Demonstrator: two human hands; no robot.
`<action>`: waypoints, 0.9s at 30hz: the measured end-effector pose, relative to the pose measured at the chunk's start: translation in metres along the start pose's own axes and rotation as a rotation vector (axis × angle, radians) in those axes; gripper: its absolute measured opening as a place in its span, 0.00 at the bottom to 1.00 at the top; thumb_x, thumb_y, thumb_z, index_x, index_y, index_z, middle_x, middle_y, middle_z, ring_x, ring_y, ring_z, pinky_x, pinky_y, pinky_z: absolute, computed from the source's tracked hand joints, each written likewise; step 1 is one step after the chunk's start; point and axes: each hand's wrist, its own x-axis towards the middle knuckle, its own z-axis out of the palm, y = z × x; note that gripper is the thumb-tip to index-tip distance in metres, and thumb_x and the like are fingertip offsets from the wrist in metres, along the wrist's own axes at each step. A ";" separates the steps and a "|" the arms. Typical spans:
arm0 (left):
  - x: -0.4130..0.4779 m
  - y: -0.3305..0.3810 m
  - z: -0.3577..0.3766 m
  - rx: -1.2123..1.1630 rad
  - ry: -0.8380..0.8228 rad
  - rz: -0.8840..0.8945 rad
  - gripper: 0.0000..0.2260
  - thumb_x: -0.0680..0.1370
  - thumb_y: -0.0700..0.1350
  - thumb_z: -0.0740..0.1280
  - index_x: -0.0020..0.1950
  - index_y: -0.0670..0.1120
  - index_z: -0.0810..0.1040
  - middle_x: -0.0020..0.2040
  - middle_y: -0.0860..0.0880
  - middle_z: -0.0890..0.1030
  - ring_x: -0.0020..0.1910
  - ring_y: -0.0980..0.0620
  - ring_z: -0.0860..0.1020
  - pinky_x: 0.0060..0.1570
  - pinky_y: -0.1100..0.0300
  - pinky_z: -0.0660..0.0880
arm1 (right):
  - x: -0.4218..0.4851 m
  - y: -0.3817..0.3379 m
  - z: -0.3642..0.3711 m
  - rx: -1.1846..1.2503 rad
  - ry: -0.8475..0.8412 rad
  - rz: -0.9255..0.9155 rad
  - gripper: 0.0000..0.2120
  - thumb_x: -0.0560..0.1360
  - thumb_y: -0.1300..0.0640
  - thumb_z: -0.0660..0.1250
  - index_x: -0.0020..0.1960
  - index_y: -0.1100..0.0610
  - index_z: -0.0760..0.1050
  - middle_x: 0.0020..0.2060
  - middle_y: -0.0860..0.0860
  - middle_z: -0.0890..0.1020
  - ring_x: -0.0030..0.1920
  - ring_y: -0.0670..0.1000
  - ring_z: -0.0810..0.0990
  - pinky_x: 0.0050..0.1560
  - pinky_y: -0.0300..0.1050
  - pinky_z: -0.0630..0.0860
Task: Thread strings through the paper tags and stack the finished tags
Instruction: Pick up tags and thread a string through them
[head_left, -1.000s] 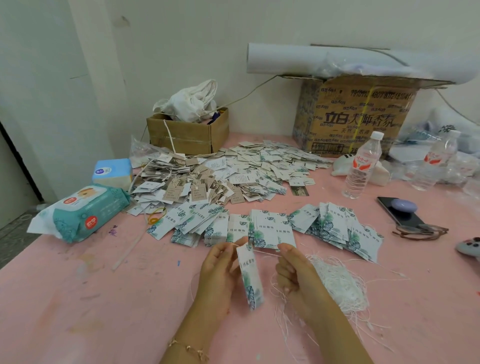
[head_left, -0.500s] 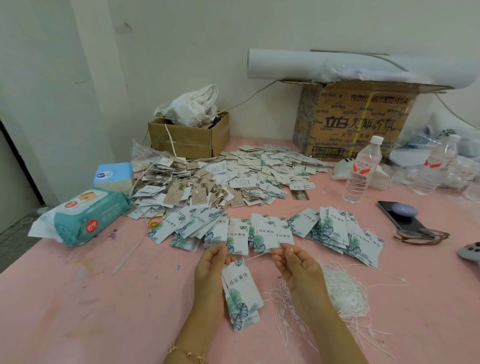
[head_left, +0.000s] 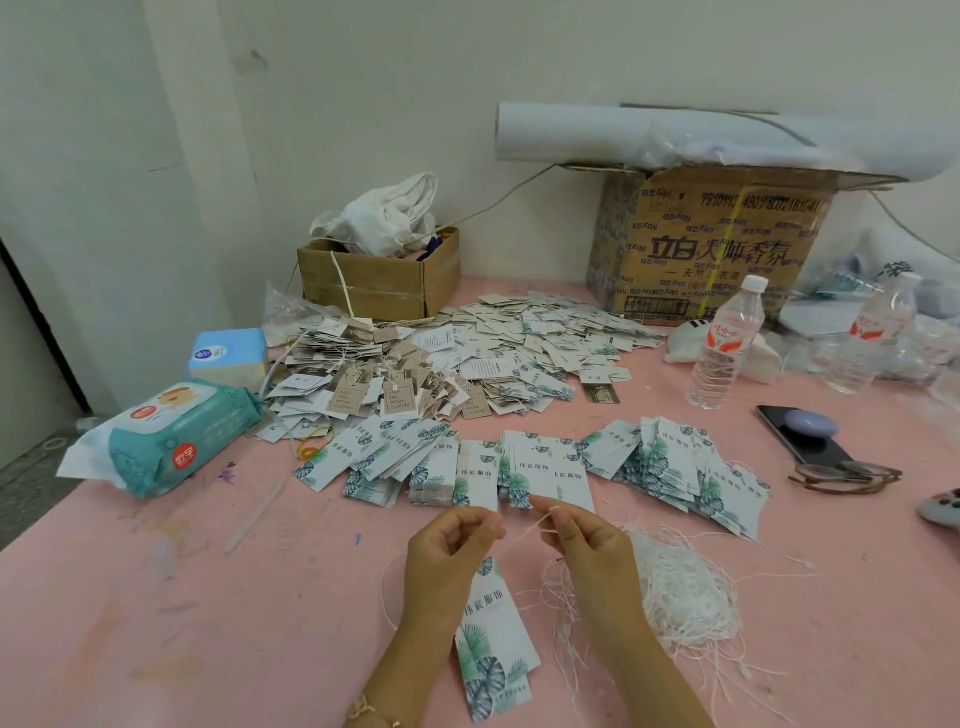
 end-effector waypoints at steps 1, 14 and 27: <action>0.000 0.000 0.000 0.006 -0.010 0.005 0.01 0.73 0.41 0.73 0.43 0.45 0.83 0.38 0.47 0.86 0.38 0.56 0.82 0.39 0.70 0.76 | -0.001 0.000 0.001 0.001 -0.018 0.014 0.09 0.76 0.57 0.67 0.46 0.48 0.85 0.42 0.49 0.86 0.41 0.44 0.81 0.43 0.34 0.77; -0.002 -0.001 -0.001 0.159 -0.100 0.062 0.07 0.71 0.43 0.76 0.43 0.56 0.86 0.37 0.53 0.85 0.29 0.60 0.70 0.32 0.68 0.69 | -0.005 0.001 0.007 -0.029 -0.105 0.027 0.03 0.69 0.59 0.75 0.38 0.54 0.82 0.36 0.55 0.84 0.37 0.51 0.78 0.40 0.46 0.74; -0.002 0.000 -0.001 0.093 -0.112 0.033 0.07 0.65 0.51 0.77 0.41 0.52 0.86 0.36 0.50 0.84 0.31 0.59 0.75 0.33 0.68 0.72 | -0.006 -0.001 0.005 -0.021 -0.155 0.057 0.04 0.70 0.57 0.74 0.39 0.56 0.81 0.37 0.60 0.82 0.37 0.52 0.77 0.39 0.45 0.74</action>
